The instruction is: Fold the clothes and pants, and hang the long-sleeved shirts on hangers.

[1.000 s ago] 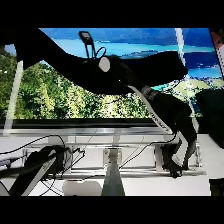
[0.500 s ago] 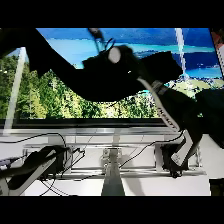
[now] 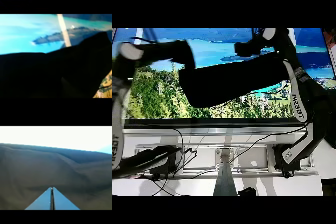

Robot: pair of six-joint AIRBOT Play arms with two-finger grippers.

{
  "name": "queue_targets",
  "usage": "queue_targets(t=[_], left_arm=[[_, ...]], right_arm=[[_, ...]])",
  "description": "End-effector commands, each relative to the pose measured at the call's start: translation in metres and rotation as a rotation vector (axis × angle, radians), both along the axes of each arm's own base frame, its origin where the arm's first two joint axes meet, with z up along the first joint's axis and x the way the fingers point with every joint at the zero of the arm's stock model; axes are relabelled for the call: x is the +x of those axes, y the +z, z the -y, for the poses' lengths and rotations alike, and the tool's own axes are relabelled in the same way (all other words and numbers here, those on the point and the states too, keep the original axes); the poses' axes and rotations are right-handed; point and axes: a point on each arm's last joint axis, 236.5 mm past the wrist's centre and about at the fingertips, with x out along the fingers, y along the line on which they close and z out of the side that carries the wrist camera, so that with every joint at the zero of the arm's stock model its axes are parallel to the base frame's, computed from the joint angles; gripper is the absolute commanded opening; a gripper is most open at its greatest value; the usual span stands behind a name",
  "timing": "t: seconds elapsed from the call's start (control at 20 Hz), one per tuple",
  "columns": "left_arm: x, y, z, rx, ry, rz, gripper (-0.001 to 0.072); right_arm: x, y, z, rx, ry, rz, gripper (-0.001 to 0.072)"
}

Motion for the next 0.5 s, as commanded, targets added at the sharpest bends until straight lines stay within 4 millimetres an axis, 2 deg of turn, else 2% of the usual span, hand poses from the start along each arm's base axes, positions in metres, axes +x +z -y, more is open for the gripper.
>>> queue_targets(t=[0.0,0.05,0.1,0.15,0.2,0.25,0.35,0.45], left_arm=[[-0.019,-0.038,0.09,-0.007,-0.119,-0.026,0.0007],[-0.032,-0.048,0.11,0.001,-0.165,-0.045,0.0007],[-0.045,-0.057,0.129,0.009,-0.209,-0.063,0.0062],[-0.059,-0.064,0.143,0.015,-0.251,-0.084,0.042],[-0.073,-0.067,0.155,0.019,-0.291,-0.1,0.0689],[-0.082,-0.066,0.162,0.021,-0.316,-0.103,0.0702],[-0.084,-0.056,0.162,0.015,-0.322,-0.085,0.0701],[-0.067,-0.043,0.137,0.03,-0.276,-0.049,0.0699]], right_arm=[[-0.002,-0.004,0.024,-0.02,-0.011,-0.034,0.0016],[-0.002,-0.004,0.024,-0.022,-0.007,-0.035,0.0016],[-0.002,-0.004,0.024,-0.022,-0.006,-0.034,0.0016],[-0.002,-0.004,0.024,-0.022,-0.006,-0.034,0.0016],[-0.002,-0.004,0.024,-0.022,-0.006,-0.034,0.0016],[-0.002,-0.004,0.024,-0.022,-0.006,-0.034,0.0016],[-0.004,-0.004,0.024,-0.023,-0.003,-0.041,0.0016],[-0.006,-0.005,0.024,-0.026,0.0,-0.048,0.0016]])
